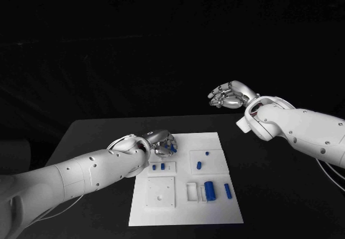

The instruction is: Assemble the parts on the task board

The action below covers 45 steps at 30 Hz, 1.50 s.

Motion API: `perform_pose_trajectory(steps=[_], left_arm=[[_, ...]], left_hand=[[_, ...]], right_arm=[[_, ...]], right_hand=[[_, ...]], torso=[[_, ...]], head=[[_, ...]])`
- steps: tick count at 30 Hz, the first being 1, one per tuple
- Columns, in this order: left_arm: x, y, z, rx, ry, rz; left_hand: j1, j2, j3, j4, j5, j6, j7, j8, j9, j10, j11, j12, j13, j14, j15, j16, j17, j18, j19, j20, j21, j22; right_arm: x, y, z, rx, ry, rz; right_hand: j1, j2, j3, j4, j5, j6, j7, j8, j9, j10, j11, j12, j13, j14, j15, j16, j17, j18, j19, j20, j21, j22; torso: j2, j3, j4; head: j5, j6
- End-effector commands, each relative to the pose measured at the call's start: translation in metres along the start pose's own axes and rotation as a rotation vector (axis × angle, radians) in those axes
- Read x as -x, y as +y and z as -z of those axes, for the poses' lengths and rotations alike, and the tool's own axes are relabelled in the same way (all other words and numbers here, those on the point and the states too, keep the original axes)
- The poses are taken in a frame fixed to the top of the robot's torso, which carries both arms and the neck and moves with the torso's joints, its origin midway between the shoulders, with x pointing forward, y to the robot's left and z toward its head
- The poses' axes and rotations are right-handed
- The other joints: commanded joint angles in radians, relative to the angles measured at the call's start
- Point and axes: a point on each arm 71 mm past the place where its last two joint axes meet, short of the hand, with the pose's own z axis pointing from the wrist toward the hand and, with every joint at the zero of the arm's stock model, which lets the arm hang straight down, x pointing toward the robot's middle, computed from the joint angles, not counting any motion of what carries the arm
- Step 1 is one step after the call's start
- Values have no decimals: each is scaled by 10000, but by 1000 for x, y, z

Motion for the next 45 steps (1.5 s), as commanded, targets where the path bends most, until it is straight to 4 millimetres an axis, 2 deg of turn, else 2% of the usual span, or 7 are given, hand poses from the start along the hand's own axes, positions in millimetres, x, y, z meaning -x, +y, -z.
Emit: perform_pose_trajectory(steps=[1, 11, 14, 17, 20, 27, 45], left_arm=[[2, 13, 2, 747, 289, 2726], [8, 33, 11, 834, 455, 4897], [10, 38, 13, 743, 447, 5378], [12, 43, 15, 702, 427, 5795], [13, 46, 17, 717, 400, 5923], [15, 52, 18, 748, 304, 5897], [1, 61, 23, 676, 655, 5471]], left_hand=[[-129, 24, -38, 60, -84, -2, 27, 1, -21, 62, 45, 68, -8, 30, -15, -26, 16, 29, 8, -532, -3, 89], [-204, 231, -179, -52, -179, 7, 1, 41, -57, 96, 15, 444, 114, -146, -41, 10, 101, -20, -142, -538, 27, 159], [-226, 276, -217, -89, -242, -2, -5, 54, -71, 74, 7, 576, 160, -182, -49, 36, 131, -30, -168, -548, 49, 173], [-230, 287, -223, -96, -248, -5, -7, 56, -74, 72, 5, 606, 171, -189, -50, 40, 137, -32, -171, -551, 54, 175], [-230, 287, -223, -96, -248, -5, -7, 56, -74, 72, 5, 606, 171, -189, -50, 40, 137, -32, -171, -551, 54, 175], [-240, 445, -295, -246, -269, -9, -51, 105, -101, -16, -41, 1105, 457, -276, -94, 100, 202, -54, -213, -587, 140, 198], [-233, 512, -283, -310, -282, -21, -59, 140, -128, -79, -51, 1360, 601, -312, -104, 123, 235, -68, -242, -611, 197, 194]], right_arm=[[0, 1, 0, 135, 14, -10], [0, 0, 1, 123, 11, -12], [0, 0, 1, 121, 18, -20], [-1, 0, 1, 119, 24, -25], [-1, 0, 1, 115, 28, -29], [-1, 0, 1, 115, 38, -39], [-1, 0, 1, 120, 64, -74]], right_hand=[[-115, 10, -73, 5, 11, 1, 37, 54, -15, 98, 0, -53, -11, 12, 75, 51, -11, 0, 94, 6, -42, 12], [-125, 8, -85, 6, 14, -1, 38, 54, -16, 99, 0, -56, -11, 11, 75, 52, -13, 0, 95, 5, -48, 17], [-128, 8, -88, 6, 16, -2, 38, 53, -17, 99, 0, -57, -11, 10, 75, 52, -14, 0, 96, 5, -49, 19], [-128, 8, -88, 6, 16, -2, 38, 53, -17, 99, 0, -57, -11, 10, 75, 52, -14, 0, 96, 5, -49, 19], [-128, 8, -88, 6, 16, -2, 38, 53, -17, 99, 0, -57, -11, 10, 75, 52, -14, 0, 96, 5, -49, 19], [-138, 10, -98, 9, 21, -3, 38, 53, -18, 100, 0, -60, -12, 10, 76, 52, -16, -1, 97, 6, -54, 23], [-148, 16, -116, 8, 33, -6, 39, 51, -21, 101, 1, -67, -13, 8, 75, 54, -21, -1, 100, 3, -69, 33]], torso=[[4, 10, -1], [12, -2, -13], [13, -2, -10], [13, 9, -14], [11, 9, -15], [16, 14, -21], [14, 24, -24]], head=[[-22, -34], [-3, -62], [57, -82], [42, -93], [47, -103], [71, -129], [76, -225]])
